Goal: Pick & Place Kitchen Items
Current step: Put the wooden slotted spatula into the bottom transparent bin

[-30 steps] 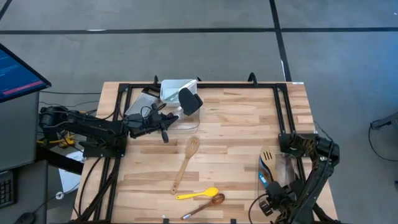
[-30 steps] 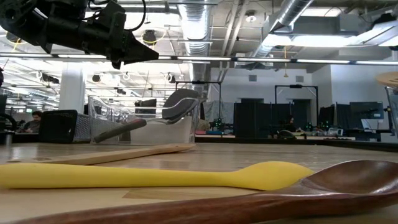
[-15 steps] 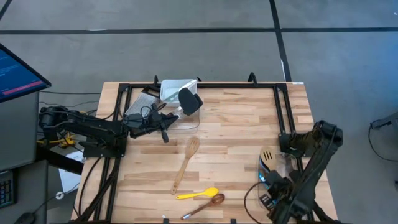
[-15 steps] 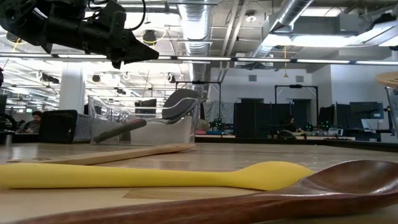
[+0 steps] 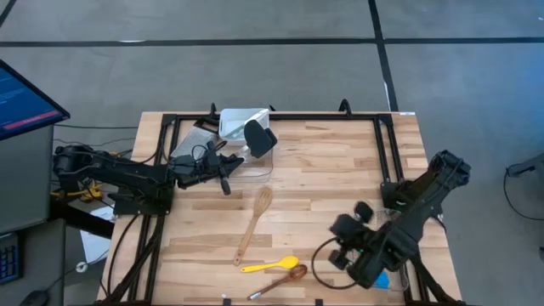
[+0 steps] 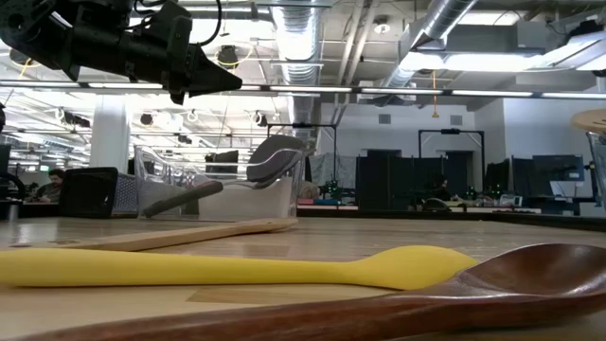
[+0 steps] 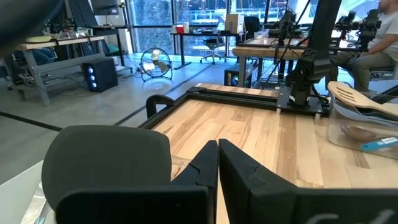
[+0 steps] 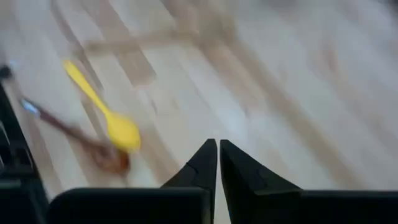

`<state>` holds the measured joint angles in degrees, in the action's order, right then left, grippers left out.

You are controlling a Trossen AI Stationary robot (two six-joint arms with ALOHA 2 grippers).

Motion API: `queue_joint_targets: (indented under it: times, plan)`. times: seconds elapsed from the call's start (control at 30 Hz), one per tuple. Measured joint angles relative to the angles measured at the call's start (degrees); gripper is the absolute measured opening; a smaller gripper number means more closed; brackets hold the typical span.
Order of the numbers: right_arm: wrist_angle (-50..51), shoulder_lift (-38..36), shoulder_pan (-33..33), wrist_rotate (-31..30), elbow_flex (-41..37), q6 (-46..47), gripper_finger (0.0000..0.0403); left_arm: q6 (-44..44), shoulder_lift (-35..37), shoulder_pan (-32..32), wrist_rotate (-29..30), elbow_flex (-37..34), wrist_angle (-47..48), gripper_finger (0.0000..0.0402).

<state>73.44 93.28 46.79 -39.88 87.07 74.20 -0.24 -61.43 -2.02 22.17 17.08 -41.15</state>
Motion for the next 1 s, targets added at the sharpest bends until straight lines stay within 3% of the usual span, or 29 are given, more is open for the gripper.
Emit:
queue_joint_targets:
  times: [0.1, 0.4, 1.0]
  plan:
    - [-8.44, 0.45, -2.71, -4.13, 0.00, -12.87, 0.0002, -0.02, 0.00, 0.00, 0.01, 0.00, -0.02, 0.0002]
    - [-23.26, 4.54, -9.95, -3.22, -0.13, -36.08, 0.0001, -0.04, -0.01, 0.43, 0.01, 0.00, -0.07, 0.0002]
    - [-41.34, 8.35, -22.79, 19.49, -0.20, -68.08, 0.0000, -0.04, -0.02, 4.32, -0.02, 0.00, -0.02, 0.0002]
